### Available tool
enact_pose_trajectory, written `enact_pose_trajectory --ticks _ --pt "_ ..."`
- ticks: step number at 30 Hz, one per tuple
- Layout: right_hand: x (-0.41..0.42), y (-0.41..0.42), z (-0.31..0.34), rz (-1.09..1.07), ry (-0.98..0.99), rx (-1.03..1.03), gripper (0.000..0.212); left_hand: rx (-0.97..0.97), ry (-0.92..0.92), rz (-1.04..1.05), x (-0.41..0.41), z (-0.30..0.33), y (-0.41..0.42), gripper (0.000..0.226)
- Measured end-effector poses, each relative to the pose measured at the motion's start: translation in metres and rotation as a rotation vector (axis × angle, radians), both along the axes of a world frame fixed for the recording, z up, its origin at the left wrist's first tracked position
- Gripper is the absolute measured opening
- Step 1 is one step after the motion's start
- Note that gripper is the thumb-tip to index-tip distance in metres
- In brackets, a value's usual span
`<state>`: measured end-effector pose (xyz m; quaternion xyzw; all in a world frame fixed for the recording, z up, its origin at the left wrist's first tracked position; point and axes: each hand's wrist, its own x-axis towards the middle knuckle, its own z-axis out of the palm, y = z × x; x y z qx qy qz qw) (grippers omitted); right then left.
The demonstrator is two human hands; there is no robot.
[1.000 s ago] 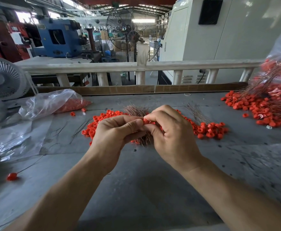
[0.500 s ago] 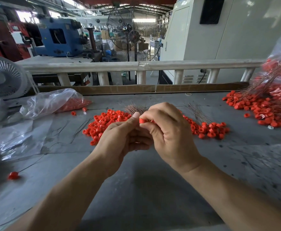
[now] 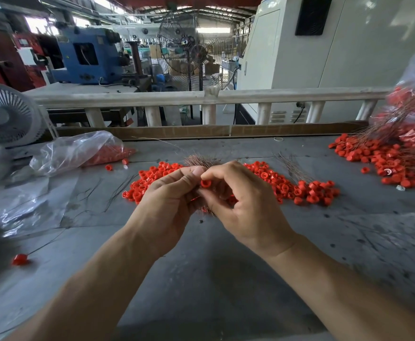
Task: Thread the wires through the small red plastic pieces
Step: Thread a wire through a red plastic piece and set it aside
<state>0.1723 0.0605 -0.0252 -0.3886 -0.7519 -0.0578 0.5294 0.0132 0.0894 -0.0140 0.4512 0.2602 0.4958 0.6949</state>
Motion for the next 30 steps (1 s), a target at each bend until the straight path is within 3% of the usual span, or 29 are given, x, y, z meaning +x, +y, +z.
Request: enact_pose_trajectory --ticks 6,9,13,19,25,30 --pt "-0.002 0.001 0.000 -0.025 0.065 -0.098 0.021 -0.004 -0.004 0.135 -0.001 -0.002 0.005 0.020" --pt "0.000 0.002 0.000 -0.056 0.014 -0.111 0.021 -0.010 0.007 0.188 -0.004 -0.003 0.006 0.036" --pt "0.005 0.003 -0.001 -0.054 -0.038 -0.188 0.019 -0.006 0.139 0.306 -0.010 -0.002 0.010 0.020" --pt "0.014 0.005 0.000 -0.102 -0.189 -0.256 0.016 0.051 0.416 0.400 -0.013 -0.001 0.012 0.026" --pt "0.019 0.003 0.003 -0.136 -0.334 -0.304 0.017 0.046 0.509 0.452 -0.017 -0.002 0.016 0.025" --pt "0.022 0.004 0.004 -0.144 -0.345 -0.329 0.015 0.072 0.509 0.503 -0.021 -0.003 0.018 0.026"
